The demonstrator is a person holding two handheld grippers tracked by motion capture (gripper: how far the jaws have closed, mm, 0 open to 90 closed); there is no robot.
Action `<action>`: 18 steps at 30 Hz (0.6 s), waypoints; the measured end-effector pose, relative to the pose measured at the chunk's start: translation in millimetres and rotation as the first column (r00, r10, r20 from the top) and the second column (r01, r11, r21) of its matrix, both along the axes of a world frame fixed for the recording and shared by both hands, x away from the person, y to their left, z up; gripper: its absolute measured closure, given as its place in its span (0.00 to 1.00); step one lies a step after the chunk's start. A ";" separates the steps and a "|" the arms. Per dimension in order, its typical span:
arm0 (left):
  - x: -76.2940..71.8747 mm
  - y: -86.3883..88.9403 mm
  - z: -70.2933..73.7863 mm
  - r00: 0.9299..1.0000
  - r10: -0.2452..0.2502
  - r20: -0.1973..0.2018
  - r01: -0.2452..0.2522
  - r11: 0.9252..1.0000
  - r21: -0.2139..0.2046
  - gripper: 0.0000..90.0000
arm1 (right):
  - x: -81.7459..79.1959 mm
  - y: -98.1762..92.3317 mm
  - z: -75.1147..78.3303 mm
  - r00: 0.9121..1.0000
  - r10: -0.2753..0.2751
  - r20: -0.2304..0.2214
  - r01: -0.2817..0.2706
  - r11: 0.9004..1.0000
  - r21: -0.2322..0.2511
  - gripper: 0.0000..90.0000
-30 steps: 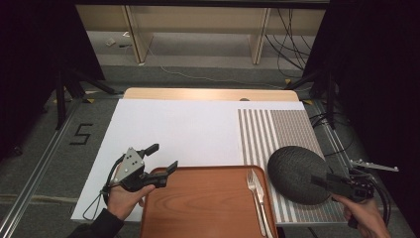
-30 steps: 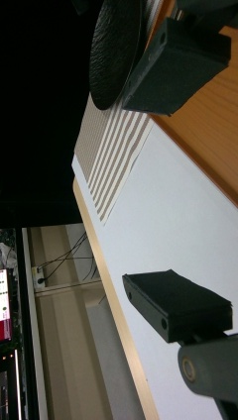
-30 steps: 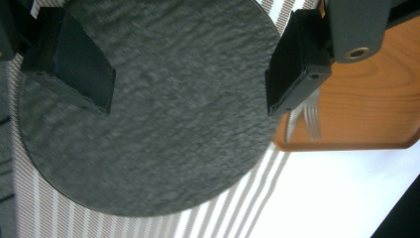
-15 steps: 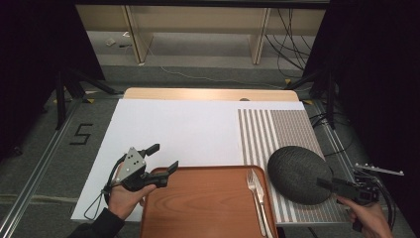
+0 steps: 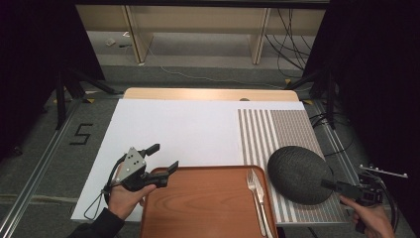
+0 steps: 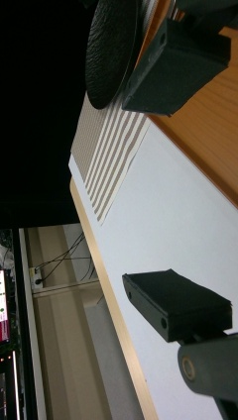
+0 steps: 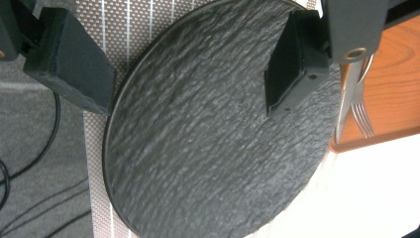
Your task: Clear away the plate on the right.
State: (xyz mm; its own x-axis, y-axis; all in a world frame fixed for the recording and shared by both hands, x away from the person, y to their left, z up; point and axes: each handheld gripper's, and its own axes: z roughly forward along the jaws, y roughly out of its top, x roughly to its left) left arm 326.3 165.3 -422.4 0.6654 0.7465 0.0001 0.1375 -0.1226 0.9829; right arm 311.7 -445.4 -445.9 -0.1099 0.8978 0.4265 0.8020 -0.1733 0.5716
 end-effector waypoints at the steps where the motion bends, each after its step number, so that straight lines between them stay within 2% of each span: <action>1: 0.0 0.0 0.0 1.000 0.000 0.000 0.000 1.000 0.000 0.19 | 0.0 0.0 0.0 1.000 0.000 0.000 0.000 1.000 0.000 0.24; 2: 0.1 -0.1 0.1 1.000 -0.001 0.001 0.001 1.000 0.001 0.19 | 0.0 0.1 -1.3 1.000 -0.001 -0.015 0.001 1.000 0.002 0.24; 9: -0.1 0.0 0.5 1.000 0.000 0.006 0.000 1.000 0.005 0.19 | 0.0 1.3 -3.9 0.999 -0.009 -0.033 0.009 1.000 0.010 0.24; 15: -0.5 0.4 0.6 1.000 0.000 0.005 0.000 1.000 0.002 0.19 | 0.0 -0.2 -4.9 0.999 -0.016 -0.034 0.017 1.000 0.011 0.25; 18: -0.4 -0.3 0.5 1.000 -0.001 0.006 0.001 1.000 0.005 0.20 | 1.9 -0.7 -9.4 0.998 -0.015 -0.055 0.016 1.000 0.013 0.25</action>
